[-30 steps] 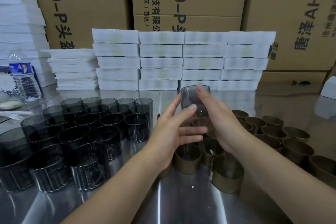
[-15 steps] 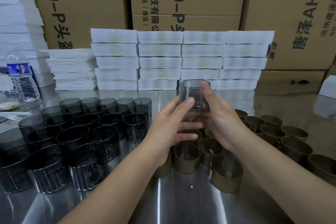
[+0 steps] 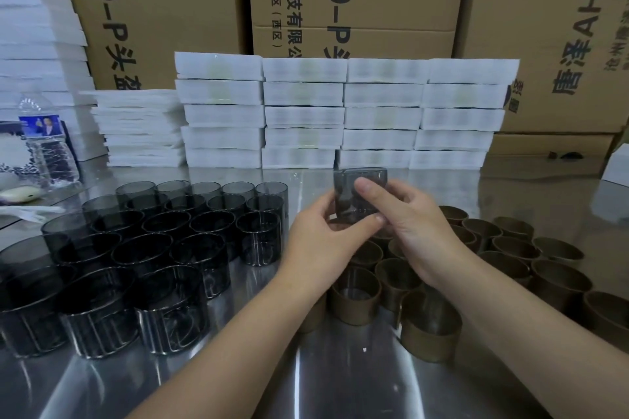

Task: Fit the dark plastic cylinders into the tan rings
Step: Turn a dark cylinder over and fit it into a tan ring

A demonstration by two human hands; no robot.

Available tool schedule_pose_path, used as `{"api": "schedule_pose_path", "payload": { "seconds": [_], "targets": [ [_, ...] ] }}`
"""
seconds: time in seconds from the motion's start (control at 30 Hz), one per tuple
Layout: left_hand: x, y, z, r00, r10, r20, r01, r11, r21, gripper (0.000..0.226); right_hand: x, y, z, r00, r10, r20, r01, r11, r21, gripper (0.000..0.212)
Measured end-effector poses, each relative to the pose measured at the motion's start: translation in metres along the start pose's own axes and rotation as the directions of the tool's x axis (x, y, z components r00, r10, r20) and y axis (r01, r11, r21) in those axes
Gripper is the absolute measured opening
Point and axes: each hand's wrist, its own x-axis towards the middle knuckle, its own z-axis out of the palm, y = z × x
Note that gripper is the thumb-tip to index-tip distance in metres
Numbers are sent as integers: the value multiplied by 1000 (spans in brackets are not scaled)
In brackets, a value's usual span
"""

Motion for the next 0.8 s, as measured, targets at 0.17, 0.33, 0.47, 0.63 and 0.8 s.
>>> {"api": "schedule_pose_path", "payload": {
  "seconds": [0.17,0.33,0.47,0.63,0.8],
  "targets": [
    [0,-3,-1,996,68,-58,-61,993,105,28,0,1,3,999,-22,36,22,1000,-17,53],
    [1,-5,-4,992,108,-66,-91,971,222,33,-1,-2,1,995,-54,82,58,997,-42,33],
    [-2,1,-3,995,92,-33,-85,983,163,47,-2,-3,-2,995,-23,94,22,1000,16,43],
    [-3,2,-2,998,58,-13,-57,996,66,47,-2,-6,-4,998,4,70,-2,1000,-29,53],
    [-1,4,-3,997,-40,72,45,997,-61,38,-3,-9,-7,993,52,104,-49,998,-35,72]
  ]
}}
